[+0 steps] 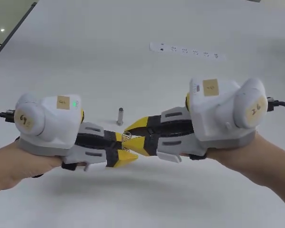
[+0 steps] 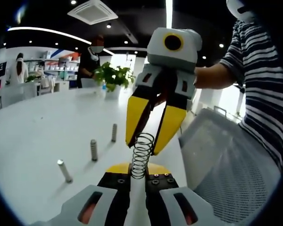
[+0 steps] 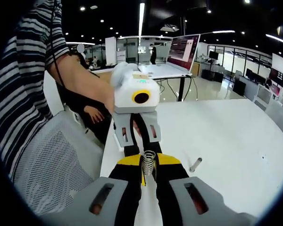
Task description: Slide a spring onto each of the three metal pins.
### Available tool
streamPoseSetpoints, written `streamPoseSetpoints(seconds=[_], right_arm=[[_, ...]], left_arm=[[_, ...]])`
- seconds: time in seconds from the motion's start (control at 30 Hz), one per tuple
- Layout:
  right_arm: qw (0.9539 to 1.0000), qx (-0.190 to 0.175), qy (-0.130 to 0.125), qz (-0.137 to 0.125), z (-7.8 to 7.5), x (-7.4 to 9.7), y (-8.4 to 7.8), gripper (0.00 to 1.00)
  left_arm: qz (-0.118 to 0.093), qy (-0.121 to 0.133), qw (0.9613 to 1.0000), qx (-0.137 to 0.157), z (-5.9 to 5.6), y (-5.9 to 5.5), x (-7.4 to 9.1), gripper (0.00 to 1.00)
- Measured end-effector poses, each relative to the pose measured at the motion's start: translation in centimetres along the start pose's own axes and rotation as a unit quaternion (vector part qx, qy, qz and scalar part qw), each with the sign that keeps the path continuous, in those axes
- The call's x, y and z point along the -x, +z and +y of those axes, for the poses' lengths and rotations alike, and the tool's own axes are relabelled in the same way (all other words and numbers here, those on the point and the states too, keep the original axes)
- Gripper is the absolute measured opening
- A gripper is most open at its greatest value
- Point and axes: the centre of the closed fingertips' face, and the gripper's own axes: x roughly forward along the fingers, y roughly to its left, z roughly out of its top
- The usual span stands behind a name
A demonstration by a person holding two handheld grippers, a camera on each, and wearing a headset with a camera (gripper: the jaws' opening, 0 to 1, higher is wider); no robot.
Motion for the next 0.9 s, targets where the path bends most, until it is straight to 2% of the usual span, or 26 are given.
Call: streamPoseSetpoints(seconds=[0.13,0.4,0.9], right_arm=[[1.0,0.003,-0.001,-0.004,0.1,-0.1,0.1,0.07],[0.9999,0.012,-0.006,-0.005,-0.1,-0.2,0.4,0.07],[0.9998,0.007,-0.019,-0.004,-0.7,-0.1,0.0,0.07]], left_arm=[[0.003,0.002,1.0,-0.002,0.0,-0.1,0.1,0.03],[-0.005,0.012,0.9999,0.002,0.3,0.2,0.3,0.03],[-0.015,0.031,0.9993,0.013,1.0,0.3,0.7,0.16]])
